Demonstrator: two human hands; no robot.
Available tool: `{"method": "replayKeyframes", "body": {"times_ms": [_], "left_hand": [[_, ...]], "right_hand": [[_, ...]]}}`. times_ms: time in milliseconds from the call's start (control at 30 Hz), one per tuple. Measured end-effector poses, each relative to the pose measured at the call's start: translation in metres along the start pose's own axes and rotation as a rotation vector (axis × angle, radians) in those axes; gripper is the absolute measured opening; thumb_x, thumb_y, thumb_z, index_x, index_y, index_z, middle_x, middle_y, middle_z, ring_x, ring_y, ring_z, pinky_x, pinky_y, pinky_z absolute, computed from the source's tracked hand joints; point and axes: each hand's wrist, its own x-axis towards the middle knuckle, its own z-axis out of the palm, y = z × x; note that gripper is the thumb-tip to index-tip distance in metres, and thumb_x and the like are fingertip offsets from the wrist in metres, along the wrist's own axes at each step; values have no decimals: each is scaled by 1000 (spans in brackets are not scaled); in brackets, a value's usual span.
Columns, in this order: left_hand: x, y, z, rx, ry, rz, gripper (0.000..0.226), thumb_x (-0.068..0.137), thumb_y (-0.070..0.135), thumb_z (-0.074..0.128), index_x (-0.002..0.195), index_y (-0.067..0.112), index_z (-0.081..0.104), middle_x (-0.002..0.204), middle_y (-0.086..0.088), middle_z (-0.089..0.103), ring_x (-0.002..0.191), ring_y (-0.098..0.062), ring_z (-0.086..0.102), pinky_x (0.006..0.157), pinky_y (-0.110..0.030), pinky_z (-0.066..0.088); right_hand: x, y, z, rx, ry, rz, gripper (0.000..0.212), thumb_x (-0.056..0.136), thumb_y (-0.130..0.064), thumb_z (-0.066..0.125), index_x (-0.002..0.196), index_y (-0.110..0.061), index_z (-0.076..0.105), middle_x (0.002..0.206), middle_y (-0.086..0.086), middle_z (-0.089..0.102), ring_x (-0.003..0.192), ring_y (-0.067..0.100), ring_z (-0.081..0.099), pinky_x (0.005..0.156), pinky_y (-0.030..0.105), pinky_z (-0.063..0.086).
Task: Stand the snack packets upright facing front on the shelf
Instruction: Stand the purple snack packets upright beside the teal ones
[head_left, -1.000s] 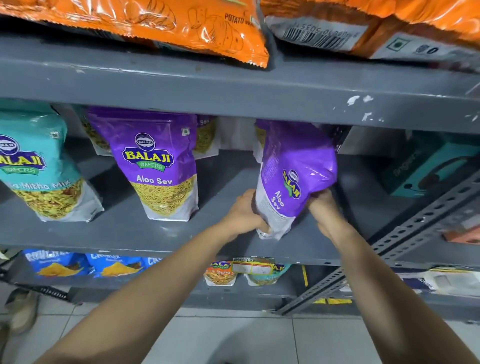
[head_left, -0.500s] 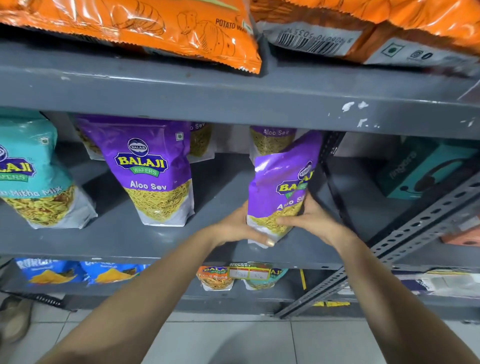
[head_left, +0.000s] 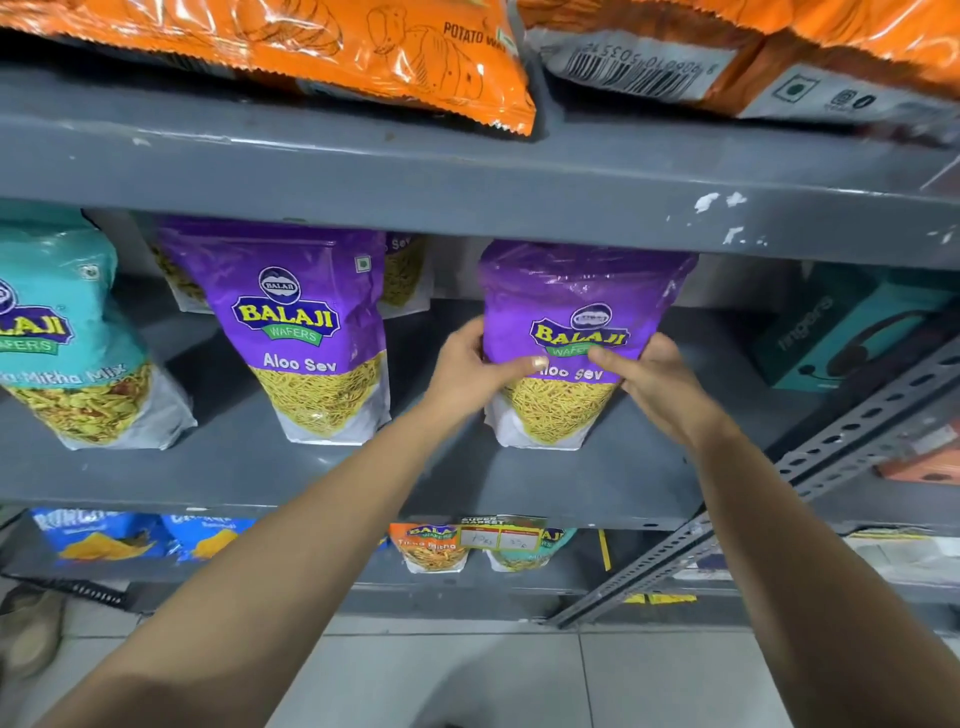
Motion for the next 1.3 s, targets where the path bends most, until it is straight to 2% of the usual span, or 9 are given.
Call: {"method": "replayKeyframes", "body": {"times_ms": [167, 300, 433, 533, 633, 733, 933, 1167, 1300], "left_hand": [[6, 19, -3, -23, -53, 1, 22, 79, 4, 80, 97, 14, 74, 94, -3, 79, 84, -13, 74, 79, -30, 60], [14, 53, 3, -156, 1, 52, 20, 73, 8, 83, 88, 21, 77, 90, 2, 80, 82, -13, 75, 76, -27, 59], [19, 72, 11, -206, 36, 138, 18, 65, 23, 85, 82, 29, 80, 87, 10, 80, 83, -8, 75, 77, -25, 58], [11, 44, 0, -97, -31, 74, 46, 59, 25, 89, 100, 24, 70, 96, 10, 79, 90, -5, 74, 77, -21, 57], [-5, -4, -14, 233, -283, -88, 86, 59, 12, 94, 133, 16, 49, 128, 3, 68, 118, -10, 65, 99, -32, 51], [-18, -33, -9, 384, -263, -160, 90, 64, 17, 93, 139, 14, 43, 134, -3, 63, 121, -19, 62, 104, -44, 50], [-39, -42, 7, 518, -197, -73, 85, 64, 35, 91, 135, 20, 47, 130, 1, 66, 115, -19, 65, 94, -38, 56], [-50, -44, 19, 496, -170, -89, 82, 64, 33, 91, 133, 21, 48, 129, 0, 66, 114, -20, 65, 94, -43, 56], [-51, -42, 19, 464, -158, -101, 81, 63, 30, 92, 132, 21, 49, 127, 1, 67, 113, -20, 65, 94, -40, 56]], "right_hand": [[1, -20, 1, 3, 91, -37, 32, 63, -15, 85, 94, -15, 76, 92, -1, 80, 94, 28, 72, 101, 51, 51], [0, -48, 5, 204, 73, -133, 40, 55, -21, 86, 93, -12, 75, 87, -1, 80, 82, 16, 75, 87, 36, 59], [3, -59, 4, 217, 97, -200, 25, 54, -23, 86, 78, -19, 81, 81, -3, 80, 74, 12, 75, 76, 29, 60], [-1, -31, -4, 78, 83, -107, 23, 73, -8, 83, 91, -19, 74, 88, -8, 80, 84, 10, 74, 85, 31, 58], [-16, 16, -4, -202, -74, 77, 47, 73, 2, 81, 112, -19, 63, 108, -6, 77, 99, 12, 72, 89, 31, 57], [-35, 45, 1, -303, 12, 147, 63, 65, -7, 90, 118, -20, 58, 121, 2, 72, 109, 18, 68, 87, 27, 57], [-60, 54, -17, -396, 36, 162, 87, 48, -45, 92, 124, -21, 56, 124, -1, 70, 116, 22, 64, 99, 44, 52], [-77, 57, -23, -388, 56, 120, 68, 62, -31, 92, 120, -22, 58, 122, -3, 71, 118, 18, 63, 103, 42, 48], [-86, 55, -15, -345, 94, 68, 73, 55, -46, 90, 118, -24, 61, 116, -8, 74, 112, 10, 66, 98, 32, 50]]}}
